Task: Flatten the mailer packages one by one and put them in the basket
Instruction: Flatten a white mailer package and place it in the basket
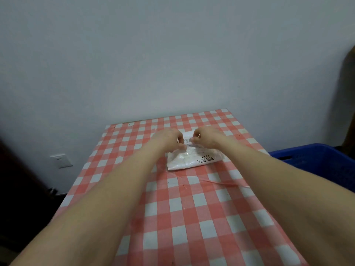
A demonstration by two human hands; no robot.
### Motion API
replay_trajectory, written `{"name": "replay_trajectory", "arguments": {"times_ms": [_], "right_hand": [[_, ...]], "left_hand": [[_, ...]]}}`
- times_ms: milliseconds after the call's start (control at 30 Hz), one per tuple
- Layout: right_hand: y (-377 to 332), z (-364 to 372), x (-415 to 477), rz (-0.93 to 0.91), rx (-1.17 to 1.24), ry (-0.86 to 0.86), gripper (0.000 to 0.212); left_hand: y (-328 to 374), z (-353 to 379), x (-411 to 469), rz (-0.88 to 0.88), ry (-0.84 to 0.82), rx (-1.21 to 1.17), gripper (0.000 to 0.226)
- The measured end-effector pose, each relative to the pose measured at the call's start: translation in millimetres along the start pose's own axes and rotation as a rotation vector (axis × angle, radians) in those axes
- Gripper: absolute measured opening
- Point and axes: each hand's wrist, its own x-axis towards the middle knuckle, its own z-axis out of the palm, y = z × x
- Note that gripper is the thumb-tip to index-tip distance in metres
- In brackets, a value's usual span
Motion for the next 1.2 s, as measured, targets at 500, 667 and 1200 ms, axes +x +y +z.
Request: {"name": "replay_trajectory", "arguments": {"times_ms": [500, 667, 1200], "right_hand": [[-10.0, 8.9, 24.8, -0.003, -0.181, -0.06, 0.039], [-8.4, 11.3, 35.1, 0.018, -0.178, -0.108, 0.032], [-1.7, 19.2, 28.7, 0.032, -0.078, -0.057, 0.037]], "left_hand": [[-6.4, 19.7, 31.6, -0.078, 0.001, -0.005, 0.039], [-5.9, 21.9, 36.2, -0.086, 0.009, 0.059, 0.031], [-1.0, 25.5, 25.7, -0.087, 0.018, 0.056, 0.031]]}}
